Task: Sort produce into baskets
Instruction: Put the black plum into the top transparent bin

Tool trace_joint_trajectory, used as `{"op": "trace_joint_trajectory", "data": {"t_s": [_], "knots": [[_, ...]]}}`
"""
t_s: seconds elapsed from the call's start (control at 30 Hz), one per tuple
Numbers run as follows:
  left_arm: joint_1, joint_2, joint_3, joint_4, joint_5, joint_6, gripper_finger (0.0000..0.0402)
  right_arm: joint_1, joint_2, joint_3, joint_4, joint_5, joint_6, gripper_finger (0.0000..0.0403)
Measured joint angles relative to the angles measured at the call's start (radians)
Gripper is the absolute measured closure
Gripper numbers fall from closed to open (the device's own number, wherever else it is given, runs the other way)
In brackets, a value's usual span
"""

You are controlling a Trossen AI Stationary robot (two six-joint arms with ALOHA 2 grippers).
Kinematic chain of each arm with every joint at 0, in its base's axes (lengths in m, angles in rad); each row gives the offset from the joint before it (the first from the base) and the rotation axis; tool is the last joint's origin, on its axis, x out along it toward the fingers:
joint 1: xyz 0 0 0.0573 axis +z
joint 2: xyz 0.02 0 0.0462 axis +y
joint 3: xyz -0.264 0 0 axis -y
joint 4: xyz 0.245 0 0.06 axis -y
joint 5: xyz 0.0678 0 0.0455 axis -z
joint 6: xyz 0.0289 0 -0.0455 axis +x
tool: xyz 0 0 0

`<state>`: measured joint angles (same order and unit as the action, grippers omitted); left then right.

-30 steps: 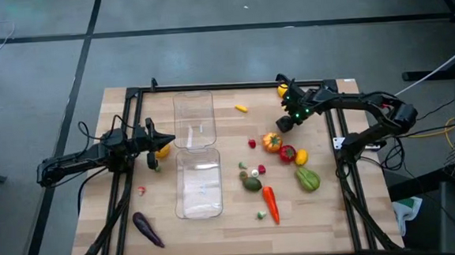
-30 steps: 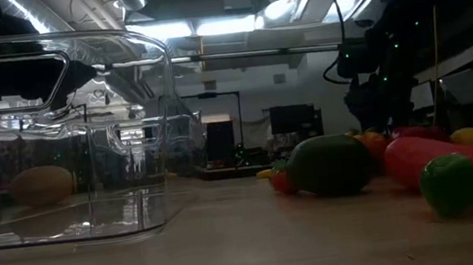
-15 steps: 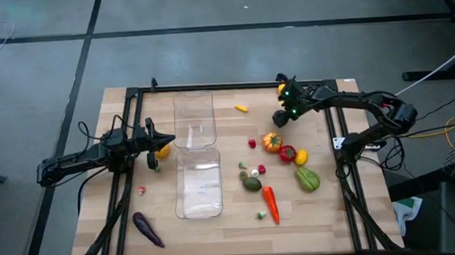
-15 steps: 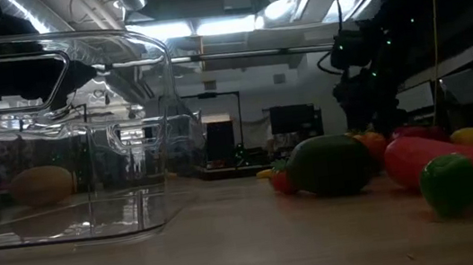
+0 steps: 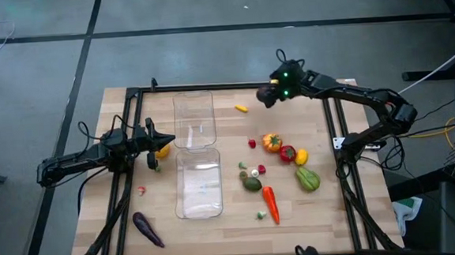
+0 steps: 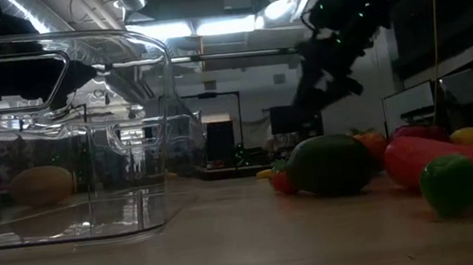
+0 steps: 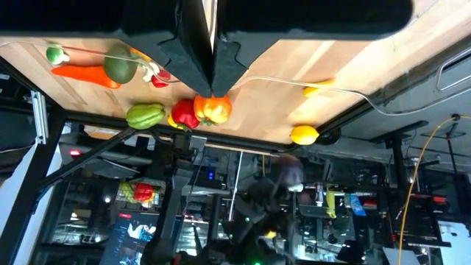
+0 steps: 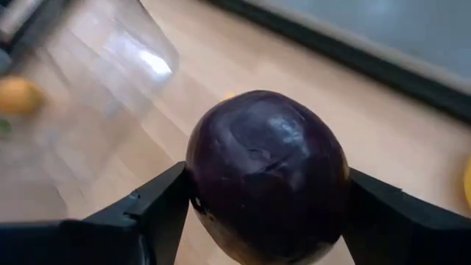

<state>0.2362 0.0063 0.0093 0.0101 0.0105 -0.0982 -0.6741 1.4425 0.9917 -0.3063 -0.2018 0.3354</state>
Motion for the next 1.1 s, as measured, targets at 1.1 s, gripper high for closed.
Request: {"op": "trace_joint_trajectory", "data": {"t_s": [1.1], "knots": [[0.0,0.0,-0.001,-0.001,-0.027,0.002,0.0394,0.383,0.412,0.434,0.342,-0.001,-0.056,0.0112]]}}
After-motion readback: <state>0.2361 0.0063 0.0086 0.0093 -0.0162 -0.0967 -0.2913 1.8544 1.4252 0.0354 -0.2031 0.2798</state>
